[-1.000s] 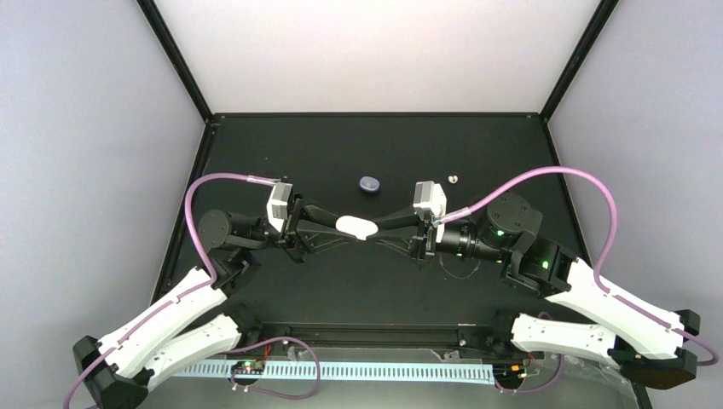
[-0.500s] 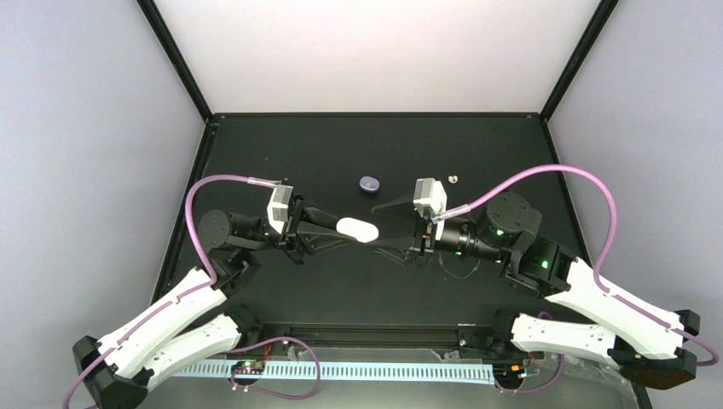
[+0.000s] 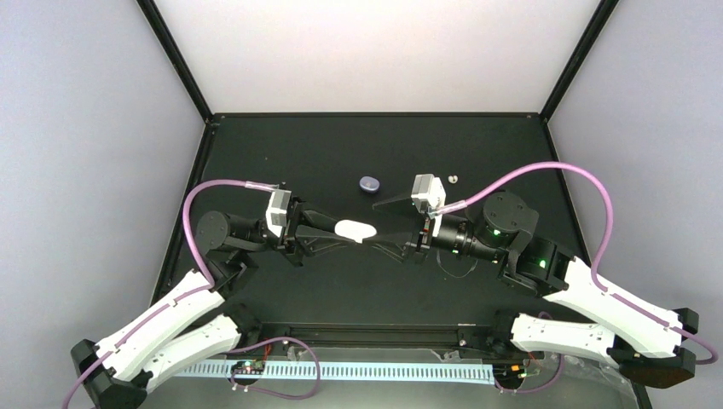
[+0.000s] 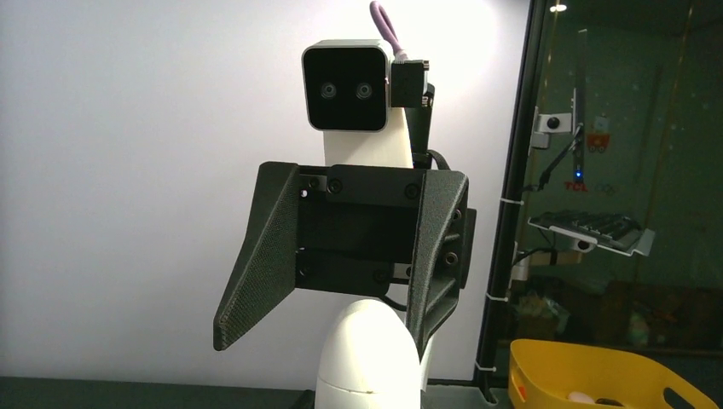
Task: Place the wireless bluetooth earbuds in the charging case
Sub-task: Open the charging case.
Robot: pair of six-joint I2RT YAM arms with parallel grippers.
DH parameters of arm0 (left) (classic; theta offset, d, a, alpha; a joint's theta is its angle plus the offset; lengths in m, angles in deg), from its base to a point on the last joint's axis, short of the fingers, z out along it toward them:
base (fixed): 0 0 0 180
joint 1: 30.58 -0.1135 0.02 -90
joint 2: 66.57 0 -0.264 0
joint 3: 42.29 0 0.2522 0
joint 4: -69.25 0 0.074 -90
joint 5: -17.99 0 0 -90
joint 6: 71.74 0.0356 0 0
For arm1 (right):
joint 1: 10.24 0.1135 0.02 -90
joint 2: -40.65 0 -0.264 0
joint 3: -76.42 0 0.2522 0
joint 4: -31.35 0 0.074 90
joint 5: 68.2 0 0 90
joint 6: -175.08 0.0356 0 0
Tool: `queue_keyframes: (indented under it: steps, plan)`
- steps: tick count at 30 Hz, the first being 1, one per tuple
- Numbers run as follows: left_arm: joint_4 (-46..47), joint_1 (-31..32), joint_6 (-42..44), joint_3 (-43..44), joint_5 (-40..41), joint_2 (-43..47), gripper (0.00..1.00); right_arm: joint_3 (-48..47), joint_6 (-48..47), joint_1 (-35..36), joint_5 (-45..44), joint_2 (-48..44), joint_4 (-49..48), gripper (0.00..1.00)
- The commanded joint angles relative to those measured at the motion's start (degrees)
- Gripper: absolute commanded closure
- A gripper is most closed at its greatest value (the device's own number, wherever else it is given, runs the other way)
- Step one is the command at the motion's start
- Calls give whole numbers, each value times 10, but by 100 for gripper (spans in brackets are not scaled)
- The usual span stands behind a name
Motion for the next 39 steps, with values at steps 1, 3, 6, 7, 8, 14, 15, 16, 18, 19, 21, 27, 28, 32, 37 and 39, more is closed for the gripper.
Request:
queue_keyframes:
  steps: [1, 3, 6, 7, 8, 14, 15, 16, 18, 19, 21, 27, 28, 32, 37, 39]
  plan:
    - [9, 4, 15, -3, -21, 16, 98, -14, 5, -1, -41, -5, -16, 36]
    - [9, 4, 16, -6, -21, 18, 99, -13, 7, -1, -46, -7, -18, 36]
    - [5, 4, 21, -7, -20, 20, 99, -13, 8, -2, -51, -8, -20, 36]
    - [3, 4, 23, -7, -20, 20, 98, -13, 9, -1, -51, -9, -21, 36]
    - [1, 4, 25, -6, -18, 20, 99, -13, 9, -1, -51, -9, -21, 36]
    - [-10, 4, 34, -6, -13, 20, 98, -12, 12, -1, -47, -8, -24, 35]
    - [-11, 4, 35, -6, -12, 20, 98, -12, 12, -1, -47, -8, -24, 35]
    - [-11, 5, 35, -6, -12, 20, 99, -12, 13, -1, -47, -8, -25, 35]
    - [-11, 4, 36, -6, -12, 20, 98, -12, 14, -1, -49, -7, -24, 34]
    - [-11, 4, 37, -6, -13, 20, 99, -12, 14, -1, -50, -8, -24, 34]
    - [-12, 5, 38, -6, -12, 20, 98, -12, 16, -1, -53, -8, -24, 34]
    - [-20, 5, 45, -6, -12, 20, 99, -10, 21, -1, -67, -9, -29, 33]
    - [-21, 5, 46, -7, -12, 20, 99, -10, 22, -1, -68, -10, -31, 33]
    - [-24, 5, 49, -7, -11, 21, 98, -11, 26, -1, -72, -11, -33, 33]
    - [-27, 5, 51, -7, -10, 22, 98, -10, 29, -1, -85, -12, -32, 32]
    - [-28, 5, 51, -7, -10, 23, 98, -9, 30, -2, -89, -13, -32, 32]
